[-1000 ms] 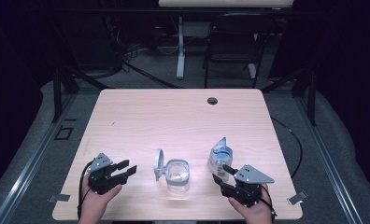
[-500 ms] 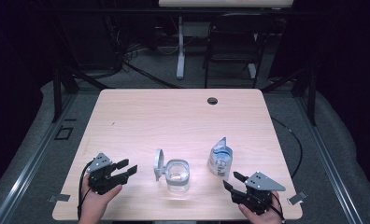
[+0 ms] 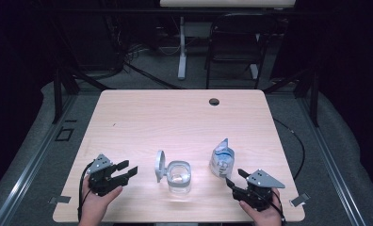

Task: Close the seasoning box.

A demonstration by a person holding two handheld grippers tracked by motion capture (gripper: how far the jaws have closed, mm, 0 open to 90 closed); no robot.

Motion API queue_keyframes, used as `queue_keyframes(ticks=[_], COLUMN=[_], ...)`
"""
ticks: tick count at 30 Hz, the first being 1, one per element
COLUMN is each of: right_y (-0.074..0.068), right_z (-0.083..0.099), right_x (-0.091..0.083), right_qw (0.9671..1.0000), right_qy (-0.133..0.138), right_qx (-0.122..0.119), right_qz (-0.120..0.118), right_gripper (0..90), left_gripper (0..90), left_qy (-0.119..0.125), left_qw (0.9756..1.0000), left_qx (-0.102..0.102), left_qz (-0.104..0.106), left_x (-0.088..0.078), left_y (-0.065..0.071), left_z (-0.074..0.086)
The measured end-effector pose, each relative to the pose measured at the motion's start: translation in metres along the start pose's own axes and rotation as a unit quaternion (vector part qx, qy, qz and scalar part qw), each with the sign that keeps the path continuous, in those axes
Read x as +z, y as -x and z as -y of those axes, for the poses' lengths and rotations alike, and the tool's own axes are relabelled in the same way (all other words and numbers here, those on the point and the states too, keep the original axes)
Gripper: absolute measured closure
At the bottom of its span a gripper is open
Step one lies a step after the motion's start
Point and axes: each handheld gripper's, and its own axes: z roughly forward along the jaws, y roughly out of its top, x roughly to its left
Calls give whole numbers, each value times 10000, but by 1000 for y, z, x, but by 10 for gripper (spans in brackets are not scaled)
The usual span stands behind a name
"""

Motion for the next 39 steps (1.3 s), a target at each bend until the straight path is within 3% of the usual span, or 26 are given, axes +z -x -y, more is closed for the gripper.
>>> queue_keyframes(ticks=[39], right_y=[4], right_z=[-5], right_x=[52], right_qw=[9999], right_qy=[-99], right_qx=[-20], right_qz=[-58], right_gripper=[364], left_gripper=[513], left_qy=[-33], left_qw=[10000], left_qx=[49], left_qz=[-65], left_x=[1], left_y=[0], left_z=[1])
